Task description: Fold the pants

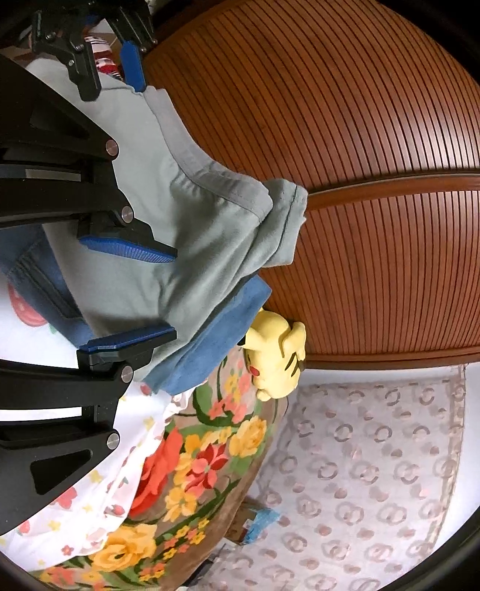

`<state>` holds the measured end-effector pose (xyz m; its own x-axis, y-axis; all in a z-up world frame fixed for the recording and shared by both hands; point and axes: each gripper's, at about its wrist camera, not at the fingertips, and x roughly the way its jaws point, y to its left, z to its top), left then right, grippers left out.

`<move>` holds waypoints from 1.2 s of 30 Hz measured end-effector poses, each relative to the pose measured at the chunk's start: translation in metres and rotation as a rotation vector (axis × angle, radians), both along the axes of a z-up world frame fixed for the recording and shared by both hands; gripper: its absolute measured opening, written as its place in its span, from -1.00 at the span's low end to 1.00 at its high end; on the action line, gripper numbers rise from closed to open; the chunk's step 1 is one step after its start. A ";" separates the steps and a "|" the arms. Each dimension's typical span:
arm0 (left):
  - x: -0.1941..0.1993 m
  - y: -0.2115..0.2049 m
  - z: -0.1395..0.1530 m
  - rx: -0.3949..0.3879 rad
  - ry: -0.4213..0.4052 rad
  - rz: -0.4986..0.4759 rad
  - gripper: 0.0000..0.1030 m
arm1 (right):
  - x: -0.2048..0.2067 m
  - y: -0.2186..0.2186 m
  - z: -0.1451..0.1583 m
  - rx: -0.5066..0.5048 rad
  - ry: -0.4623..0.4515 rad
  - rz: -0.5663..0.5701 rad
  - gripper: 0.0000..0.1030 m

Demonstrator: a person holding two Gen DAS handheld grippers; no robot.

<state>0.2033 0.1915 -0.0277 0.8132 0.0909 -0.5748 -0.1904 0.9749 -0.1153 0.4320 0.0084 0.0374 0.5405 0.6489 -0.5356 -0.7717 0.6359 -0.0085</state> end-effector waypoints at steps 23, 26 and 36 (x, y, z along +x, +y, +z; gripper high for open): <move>-0.054 -0.024 0.054 0.132 -0.146 -0.003 0.55 | -0.113 -0.067 0.019 0.084 -0.039 -0.036 0.01; -0.062 -0.027 0.061 0.142 -0.171 0.002 0.56 | -0.125 -0.075 0.019 0.093 -0.048 -0.047 0.12; -0.080 -0.037 0.073 0.142 -0.212 0.004 0.99 | -0.165 -0.092 0.021 0.113 -0.077 -0.077 0.24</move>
